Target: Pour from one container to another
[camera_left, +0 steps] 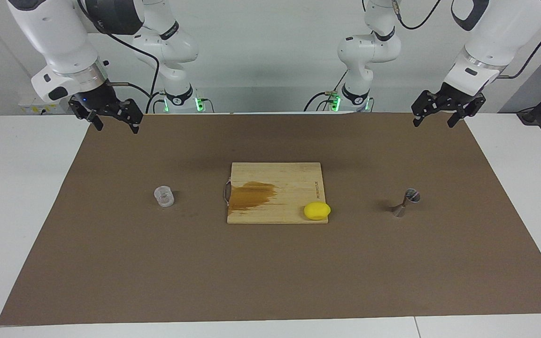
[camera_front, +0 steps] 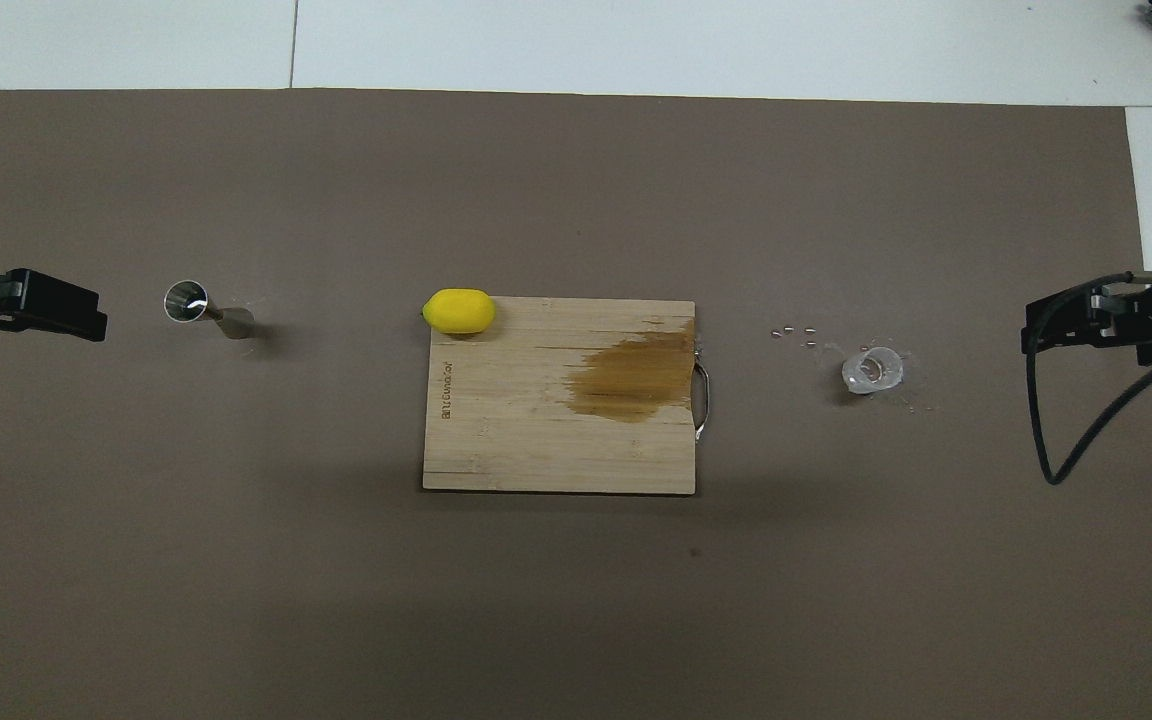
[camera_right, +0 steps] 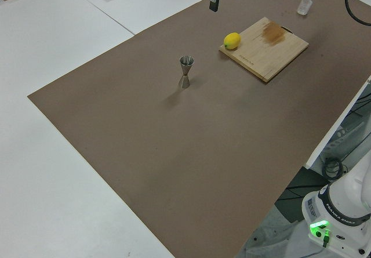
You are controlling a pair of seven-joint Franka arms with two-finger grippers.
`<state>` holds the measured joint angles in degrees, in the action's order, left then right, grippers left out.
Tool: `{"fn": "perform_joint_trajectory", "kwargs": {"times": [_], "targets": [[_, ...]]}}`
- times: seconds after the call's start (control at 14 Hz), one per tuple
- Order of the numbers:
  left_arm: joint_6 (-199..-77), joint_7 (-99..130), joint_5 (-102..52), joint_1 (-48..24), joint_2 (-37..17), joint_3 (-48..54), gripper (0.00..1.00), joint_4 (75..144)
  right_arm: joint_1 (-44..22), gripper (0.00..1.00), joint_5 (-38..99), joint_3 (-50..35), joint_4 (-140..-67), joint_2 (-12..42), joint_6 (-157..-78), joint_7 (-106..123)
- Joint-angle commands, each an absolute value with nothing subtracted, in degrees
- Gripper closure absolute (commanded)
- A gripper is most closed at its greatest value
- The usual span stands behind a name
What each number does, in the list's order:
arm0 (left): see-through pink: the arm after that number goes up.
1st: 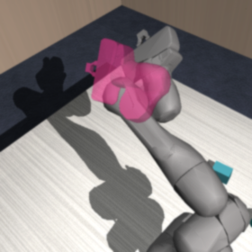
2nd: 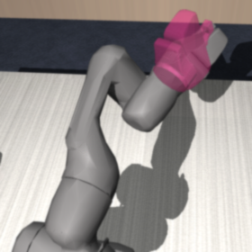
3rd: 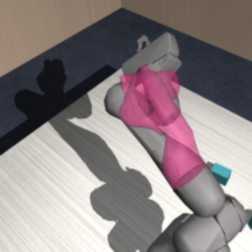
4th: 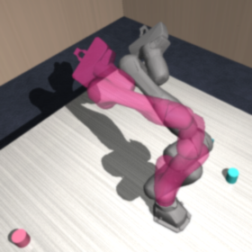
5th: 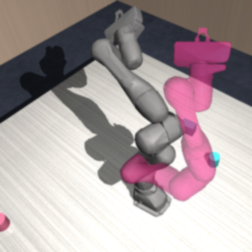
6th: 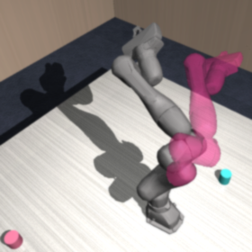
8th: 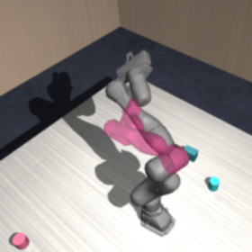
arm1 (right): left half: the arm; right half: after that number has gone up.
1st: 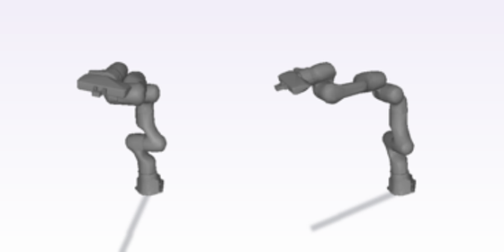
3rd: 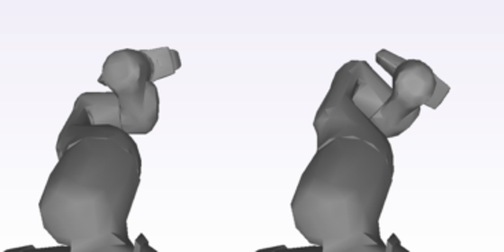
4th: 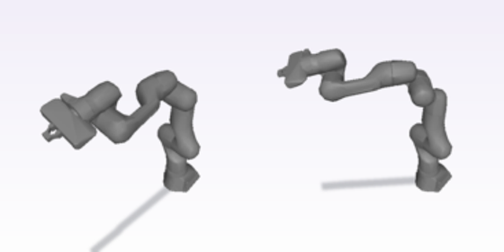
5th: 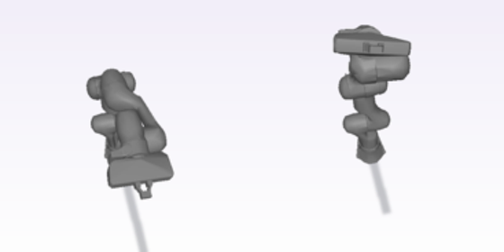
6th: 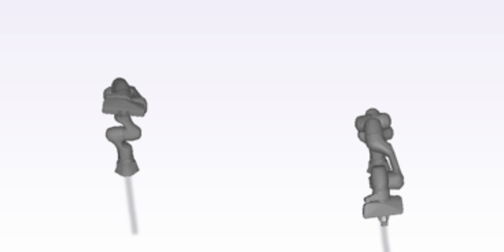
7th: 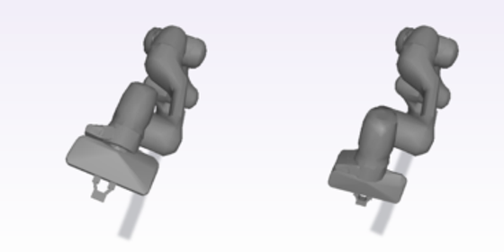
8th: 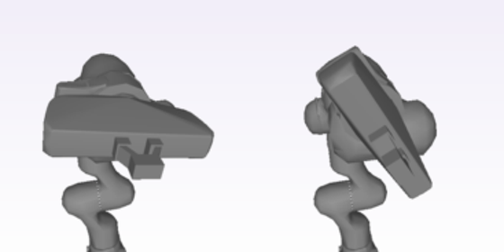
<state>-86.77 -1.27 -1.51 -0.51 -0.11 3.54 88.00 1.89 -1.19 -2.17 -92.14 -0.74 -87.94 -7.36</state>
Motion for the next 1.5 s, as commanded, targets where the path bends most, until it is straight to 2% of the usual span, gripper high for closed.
{"fn": "perform_joint_trajectory", "kwargs": {"times": [0.0, 1.07, 1.21, 1.42], "targets": [[-87.36, -1.32, -1.67, -0.97, 0.35, 3.34, 0.0, 88.24, 2.55, 0.0, 0.0, -2.29, -93.43, -1.93, -88.68, -6.5], [-89.02, -0.09, -0.97, -2.11, 0.27, 3.25, 0.0, 89.65, 2.55, 0.0, 0.0, -2.29, -93.52, -1.93, -88.59, -6.5], [-90.69, 1.92, -0.79, -2.28, -1.05, 3.25, 0.0, 90.43, 2.55, 0.0, 0.0, -2.29, -93.52, -1.93, -88.59, -6.5], [-90.8, 9.55, -1.05, -2.99, -5.87, 3.16, 0.0, 89.04, 2.55, 0.0, 0.0, -2.29, -93.52, -1.93, -88.59, -6.5]]}}
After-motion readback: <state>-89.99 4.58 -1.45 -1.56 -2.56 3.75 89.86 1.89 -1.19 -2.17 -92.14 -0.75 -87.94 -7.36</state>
